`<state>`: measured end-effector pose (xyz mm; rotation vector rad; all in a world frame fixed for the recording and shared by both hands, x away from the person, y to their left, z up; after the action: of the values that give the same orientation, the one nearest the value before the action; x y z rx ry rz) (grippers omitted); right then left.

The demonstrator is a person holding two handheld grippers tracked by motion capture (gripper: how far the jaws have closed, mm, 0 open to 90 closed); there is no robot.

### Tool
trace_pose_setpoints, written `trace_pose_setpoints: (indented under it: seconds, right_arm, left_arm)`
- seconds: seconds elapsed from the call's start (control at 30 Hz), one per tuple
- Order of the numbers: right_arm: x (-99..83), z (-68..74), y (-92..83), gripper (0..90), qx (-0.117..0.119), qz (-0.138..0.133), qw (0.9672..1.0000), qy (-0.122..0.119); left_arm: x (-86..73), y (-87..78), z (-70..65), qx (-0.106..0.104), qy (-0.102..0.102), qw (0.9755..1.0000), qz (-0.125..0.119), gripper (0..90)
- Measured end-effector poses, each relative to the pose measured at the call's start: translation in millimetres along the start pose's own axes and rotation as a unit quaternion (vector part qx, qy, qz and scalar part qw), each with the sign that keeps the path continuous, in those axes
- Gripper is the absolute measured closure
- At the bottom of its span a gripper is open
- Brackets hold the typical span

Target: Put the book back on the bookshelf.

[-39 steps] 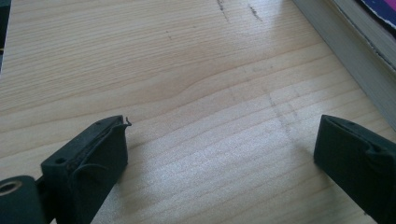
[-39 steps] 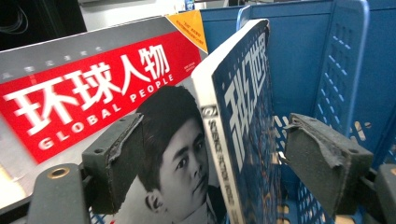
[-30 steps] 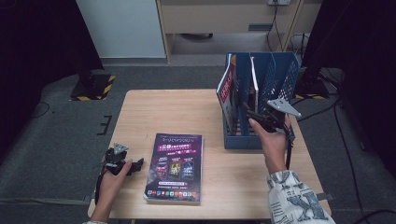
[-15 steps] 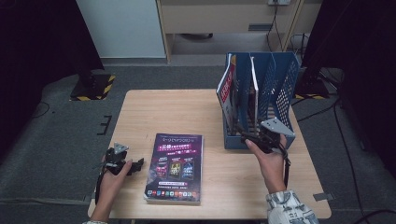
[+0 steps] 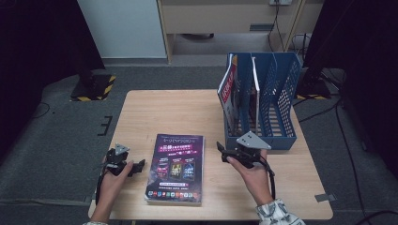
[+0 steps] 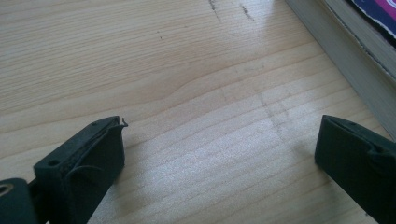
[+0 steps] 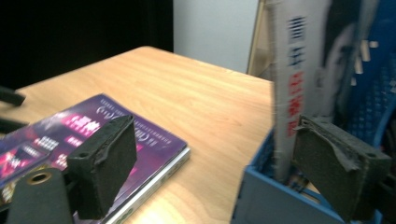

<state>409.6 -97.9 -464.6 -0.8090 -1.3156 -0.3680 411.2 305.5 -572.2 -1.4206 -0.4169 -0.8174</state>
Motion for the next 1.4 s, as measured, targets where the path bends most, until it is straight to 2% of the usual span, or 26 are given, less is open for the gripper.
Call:
trace_pose_setpoints:
  seconds: [0.23, 0.4, 0.43, 0.47, 0.5, 0.53, 0.57, 0.6, 0.63, 0.67, 0.73, 0.77, 0.83, 0.87, 0.9, 0.97, 1.13, 1.17, 1.23, 1.27, 1.4]
  right_arm:
    - [-18.8, 28.3, 21.1, 24.2, 0.034, 0.042, 0.9984, -0.016]
    - [-30.7, 47.6, 37.9, 29.0, 0.067, 0.071, 0.9949, -0.022]
    - [-30.7, 47.6, 37.9, 29.0, 0.067, 0.071, 0.9949, -0.022]
    - [-33.9, 53.6, 43.8, 29.8, 0.076, 0.082, 0.9933, -0.028]
    - [-33.9, 53.6, 43.8, 29.8, 0.076, 0.082, 0.9933, -0.028]
    - [-37.2, 57.4, 49.0, 30.2, 0.082, 0.094, 0.9918, -0.029]
    - [-37.2, 57.4, 49.0, 30.2, 0.082, 0.094, 0.9918, -0.029]
    - [-41.1, 60.3, 53.2, 30.5, 0.086, 0.104, 0.9904, -0.027]
    - [-43.2, 61.6, 54.8, 31.0, 0.090, 0.108, 0.9898, -0.025]
    - [-43.2, 61.6, 54.8, 31.0, 0.090, 0.108, 0.9898, -0.025]
    - [-48.0, 65.4, 58.6, 33.8, 0.097, 0.117, 0.9882, -0.018]
    - [-48.8, 65.9, 59.0, 34.3, 0.099, 0.120, 0.9877, -0.019]
    - [-49.5, 66.3, 59.1, 35.5, 0.101, 0.122, 0.9871, -0.021]
    - [-49.4, 66.0, 58.1, 35.8, 0.102, 0.122, 0.9871, -0.021]
    - [-49.4, 66.0, 58.1, 35.8, 0.102, 0.122, 0.9871, -0.021]
    - [-49.1, 64.1, 55.4, 35.7, 0.100, 0.123, 0.9871, -0.017]
    - [-51.9, 59.7, 54.2, 35.0, 0.100, 0.127, 0.9869, -0.009]
    - [-52.1, 59.1, 54.1, 34.8, 0.100, 0.126, 0.9869, -0.007]
    - [-52.3, 59.0, 54.0, 34.6, 0.101, 0.127, 0.9867, -0.006]
    - [-52.4, 59.1, 53.7, 33.7, 0.103, 0.128, 0.9864, -0.004]
    - [-55.1, 58.5, 54.8, 32.1, 0.106, 0.133, 0.9855, 0.002]
  left_arm:
    - [-0.4, -1.7, -2.0, -0.005, 0.002, 1.0000, -0.002, 3.6]
    - [2.6, -6.6, -4.1, -0.010, 0.006, 0.9999, -0.003, 9.5]
    - [3.4, -8.2, -4.7, -0.011, 0.006, 0.9999, -0.005, 9.5]
    - [5.8, -12.8, -6.1, -0.016, 0.001, 0.9998, -0.013, 11.4]
    - [5.8, -12.8, -6.1, -0.016, 0.001, 0.9998, -0.013, 12.0]
    - [8.6, -19.2, -7.7, -0.022, -0.004, 0.9995, -0.023, 13.2]
    - [8.6, -19.2, -7.7, -0.022, -0.004, 0.9995, -0.023, 14.6]
    - [9.7, -22.6, -9.0, -0.027, -0.007, 0.9993, -0.027, 16.2]
    - [12.1, -29.6, -13.4, -0.038, -0.013, 0.9986, -0.035, 17.6]
    - [12.1, -29.6, -13.4, -0.038, -0.013, 0.9986, -0.035, 18.6]
    - [16.8, -39.6, -21.9, -0.058, -0.018, 0.9970, -0.048, 21.8]
    - [16.8, -39.6, -21.9, -0.058, -0.018, 0.9970, -0.048, 22.4]
    - [21.4, -44.2, -32.9, -0.076, -0.008, 0.9955, -0.057, 23.8]
    - [21.4, -44.2, -32.9, -0.076, -0.008, 0.9955, -0.057, 24.6]
    - [21.9, -44.3, -35.7, -0.078, 0.000, 0.9954, -0.055, 24.6]
    - [21.9, -42.7, -43.4, -0.082, 0.009, 0.9953, -0.050, 29.0]
    - [21.7, -40.0, -49.5, -0.092, 0.015, 0.9946, -0.045, 39.7]
    - [20.0, -36.8, -54.2, -0.096, 0.024, 0.9943, -0.038, 40.9]
    - [19.6, -35.4, -56.6, -0.100, 0.029, 0.9939, -0.036, 42.4]
    - [21.3, -35.1, -60.0, -0.106, 0.027, 0.9932, -0.041, 46.6]
    - [21.8, -33.7, -63.5, -0.107, 0.034, 0.9928, -0.040, 52.4]
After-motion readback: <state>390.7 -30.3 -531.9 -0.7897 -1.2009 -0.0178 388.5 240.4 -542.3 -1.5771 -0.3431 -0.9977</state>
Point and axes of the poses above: each handheld gripper's, and its own axes: y roughly forward along the jaws, x roughly out of its top, z roughly to its left, the point moved 5 cm from there along y, roughly forward along the jaws, and after that the axes turned 11 degrees about x, right-handed, at the moved point
